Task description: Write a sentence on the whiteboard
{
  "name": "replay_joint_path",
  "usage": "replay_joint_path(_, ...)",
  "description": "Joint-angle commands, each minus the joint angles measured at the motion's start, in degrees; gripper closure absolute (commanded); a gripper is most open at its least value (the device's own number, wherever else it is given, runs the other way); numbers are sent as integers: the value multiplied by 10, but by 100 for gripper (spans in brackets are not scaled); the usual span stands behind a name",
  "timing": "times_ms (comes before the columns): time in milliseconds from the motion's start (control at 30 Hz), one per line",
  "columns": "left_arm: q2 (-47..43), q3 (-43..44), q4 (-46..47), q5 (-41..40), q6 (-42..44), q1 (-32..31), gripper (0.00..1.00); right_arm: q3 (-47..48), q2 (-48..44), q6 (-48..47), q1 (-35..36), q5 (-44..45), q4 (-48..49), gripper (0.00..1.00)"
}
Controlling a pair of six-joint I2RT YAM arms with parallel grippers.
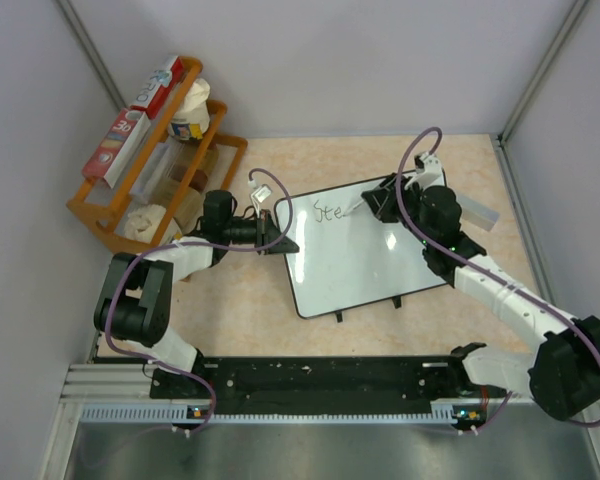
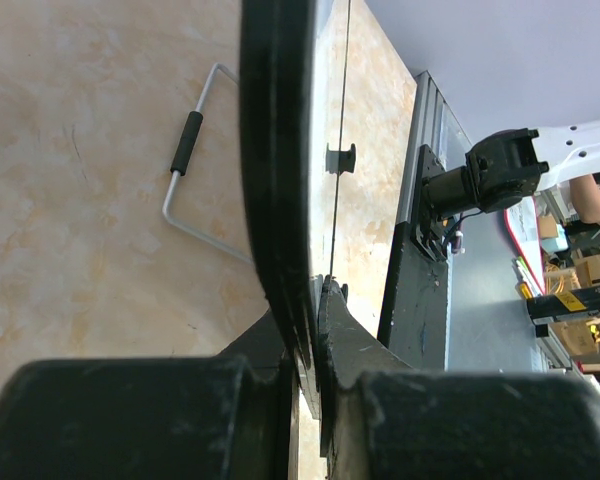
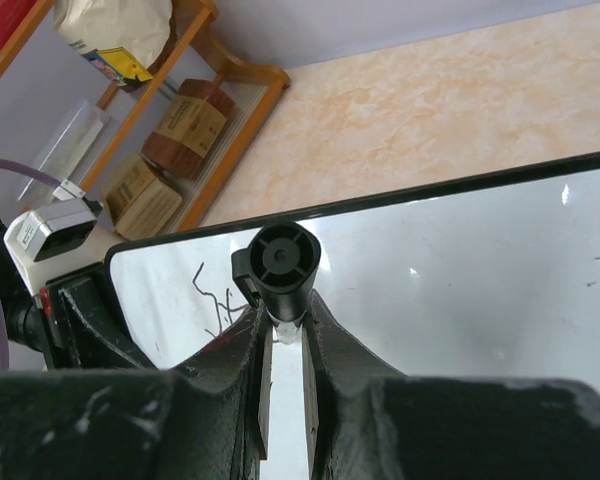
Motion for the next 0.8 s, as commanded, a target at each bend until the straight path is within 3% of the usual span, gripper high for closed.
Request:
replay_joint_path(0,29,-21,-42,-88,146,-24,100,-15,-44,-3,-9,2,38,100)
replay_joint_path(767,29,-20,-43,-87,147,-23,100,52,5,-16,-11,5,22,100)
